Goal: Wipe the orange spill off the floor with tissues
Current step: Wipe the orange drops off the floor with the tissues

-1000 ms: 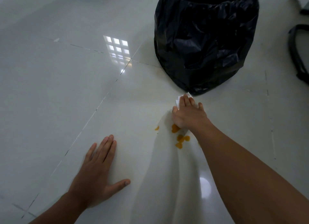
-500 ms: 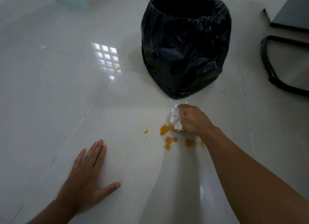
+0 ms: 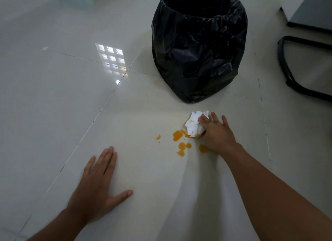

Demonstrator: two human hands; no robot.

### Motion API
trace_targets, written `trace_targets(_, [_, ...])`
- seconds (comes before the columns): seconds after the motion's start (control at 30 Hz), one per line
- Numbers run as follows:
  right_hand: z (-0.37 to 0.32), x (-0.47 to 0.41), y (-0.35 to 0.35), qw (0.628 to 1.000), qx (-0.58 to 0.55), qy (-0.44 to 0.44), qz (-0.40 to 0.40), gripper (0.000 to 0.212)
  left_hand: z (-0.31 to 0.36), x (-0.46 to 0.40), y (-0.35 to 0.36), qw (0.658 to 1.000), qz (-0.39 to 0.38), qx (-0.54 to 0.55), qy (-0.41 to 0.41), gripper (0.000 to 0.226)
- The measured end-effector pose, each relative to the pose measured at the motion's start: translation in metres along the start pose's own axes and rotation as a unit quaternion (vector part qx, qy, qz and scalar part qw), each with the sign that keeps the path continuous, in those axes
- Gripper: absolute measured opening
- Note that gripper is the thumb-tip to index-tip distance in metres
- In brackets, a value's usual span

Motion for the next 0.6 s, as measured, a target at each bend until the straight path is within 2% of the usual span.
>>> trace_targets(0.17, [0.014, 0.027, 0.007, 0.998, -0.052, 0.042, -0.006, 0.07, 0.0, 0.0, -0.001, 1.0, 0.002, -0.003, -0.002, 0.111])
trace_targets(0.3, [0.018, 0.051, 0.009, 0.998, -0.038, 0.039, 0.018, 0.051, 0.0, 0.001, -0.002, 1.0, 0.0, 0.002, -0.004, 0.111])
trace_targets(0.47, [0.035, 0.058, 0.003, 0.992, -0.106, 0.066, 0.023, 0.059, 0.0, 0.002, -0.004, 1.0, 0.002, 0.002, -0.009, 0.111])
trace_targets(0.53, [0.028, 0.052, -0.003, 0.987, -0.152, 0.04, 0.026, 0.066, 0.001, 0.002, -0.004, 1.0, 0.001, 0.002, -0.007, 0.111])
trace_targets(0.6, [0.016, 0.049, 0.002, 0.987, -0.163, -0.008, -0.005, 0.064, 0.001, 0.003, -0.004, 1.0, 0.0, 0.006, -0.008, 0.112])
Point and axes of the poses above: each hand's wrist, its own x-axis away from the middle knuckle, its own y-axis out of the palm, z = x × y, the point moved 10 cm from there along -x, towards the middle knuckle, and after that the axes turned 13 degrees about -y, right-handed, at the moved point
